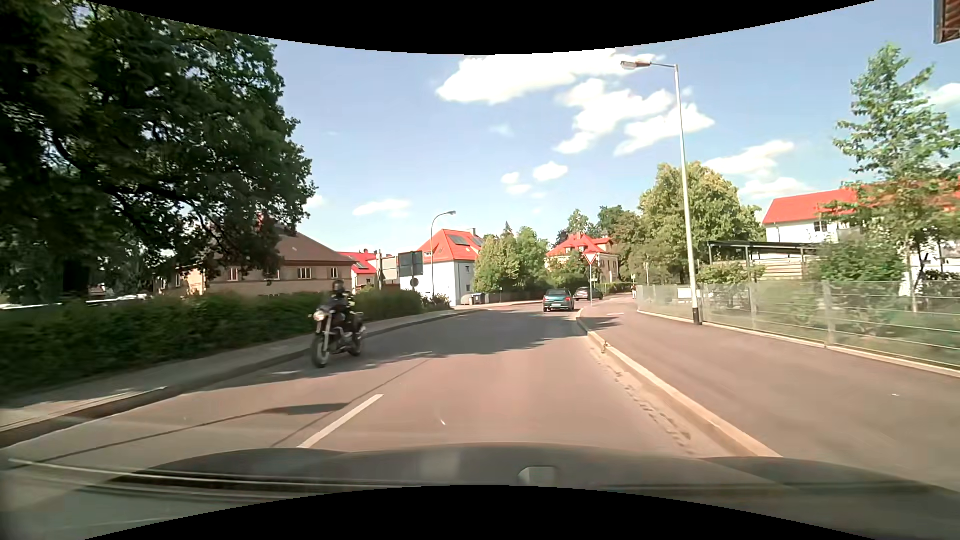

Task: Follow the waypoints while adhering to traffic rules and regulations

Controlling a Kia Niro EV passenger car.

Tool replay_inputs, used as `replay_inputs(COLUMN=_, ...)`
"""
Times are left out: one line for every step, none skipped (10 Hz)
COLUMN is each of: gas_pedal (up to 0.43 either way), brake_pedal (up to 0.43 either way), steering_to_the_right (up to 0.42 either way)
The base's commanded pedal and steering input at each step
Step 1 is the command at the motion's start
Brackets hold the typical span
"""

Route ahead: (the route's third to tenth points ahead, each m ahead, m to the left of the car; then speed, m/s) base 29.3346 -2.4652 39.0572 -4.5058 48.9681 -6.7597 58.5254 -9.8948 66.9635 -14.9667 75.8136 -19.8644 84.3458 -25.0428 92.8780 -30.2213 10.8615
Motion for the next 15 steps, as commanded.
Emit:
replay_inputs(gas_pedal=0.0, brake_pedal=0.03, steering_to_the_right=0.024)
replay_inputs(gas_pedal=0.0, brake_pedal=0.073, steering_to_the_right=0.024)
replay_inputs(gas_pedal=0.0, brake_pedal=0.079, steering_to_the_right=0.024)
replay_inputs(gas_pedal=0.0, brake_pedal=0.073, steering_to_the_right=0.024)
replay_inputs(gas_pedal=0.0, brake_pedal=0.073, steering_to_the_right=0.024)
replay_inputs(gas_pedal=0.0, brake_pedal=0.091, steering_to_the_right=0.024)
replay_inputs(gas_pedal=0.0, brake_pedal=0.14, steering_to_the_right=0.024)
replay_inputs(gas_pedal=0.0, brake_pedal=0.152, steering_to_the_right=0.024)
replay_inputs(gas_pedal=0.0, brake_pedal=0.152, steering_to_the_right=0.024)
replay_inputs(gas_pedal=0.0, brake_pedal=0.177, steering_to_the_right=0.026)
replay_inputs(gas_pedal=0.0, brake_pedal=0.232, steering_to_the_right=0.026)
replay_inputs(gas_pedal=0.0, brake_pedal=0.238, steering_to_the_right=0.026)
replay_inputs(gas_pedal=0.0, brake_pedal=0.25, steering_to_the_right=0.027)
replay_inputs(gas_pedal=0.0, brake_pedal=0.262, steering_to_the_right=0.031)
replay_inputs(gas_pedal=0.0, brake_pedal=0.28, steering_to_the_right=0.031)
